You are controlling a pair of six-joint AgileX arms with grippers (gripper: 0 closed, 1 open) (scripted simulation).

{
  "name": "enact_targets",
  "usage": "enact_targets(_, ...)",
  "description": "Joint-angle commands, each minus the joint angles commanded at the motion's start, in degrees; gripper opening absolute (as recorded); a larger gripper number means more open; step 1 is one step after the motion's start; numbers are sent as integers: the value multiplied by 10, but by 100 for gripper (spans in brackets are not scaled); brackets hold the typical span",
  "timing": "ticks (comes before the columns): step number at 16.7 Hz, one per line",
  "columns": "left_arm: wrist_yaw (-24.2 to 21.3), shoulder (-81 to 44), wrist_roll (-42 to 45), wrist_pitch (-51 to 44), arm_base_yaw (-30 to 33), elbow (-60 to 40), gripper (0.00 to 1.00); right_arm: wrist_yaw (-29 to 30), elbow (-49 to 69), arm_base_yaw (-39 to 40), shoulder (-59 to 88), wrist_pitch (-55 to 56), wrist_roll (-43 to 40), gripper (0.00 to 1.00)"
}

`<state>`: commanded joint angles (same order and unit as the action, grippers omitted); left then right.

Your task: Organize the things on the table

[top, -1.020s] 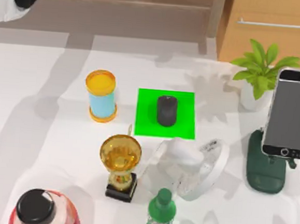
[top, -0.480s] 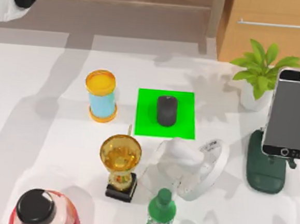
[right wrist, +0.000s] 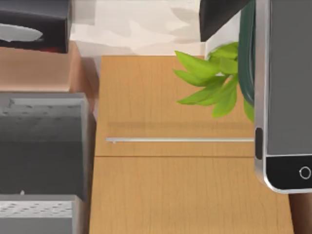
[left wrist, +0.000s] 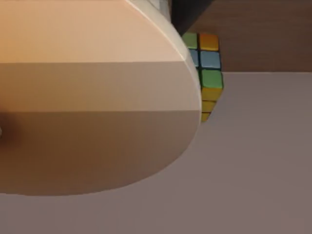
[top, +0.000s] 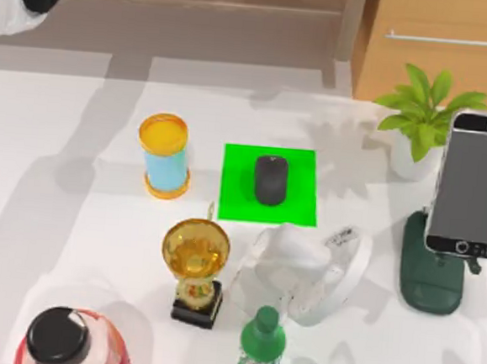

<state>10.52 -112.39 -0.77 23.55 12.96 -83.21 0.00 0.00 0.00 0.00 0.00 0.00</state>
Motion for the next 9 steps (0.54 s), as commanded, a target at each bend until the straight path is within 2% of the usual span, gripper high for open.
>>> enact_targets(3,0,0,0,0,0,0,98,0,0,0,0,0,0,100)
enact_targets(9,0,0,0,0,0,0,100,0,0,0,0,0,0,100)
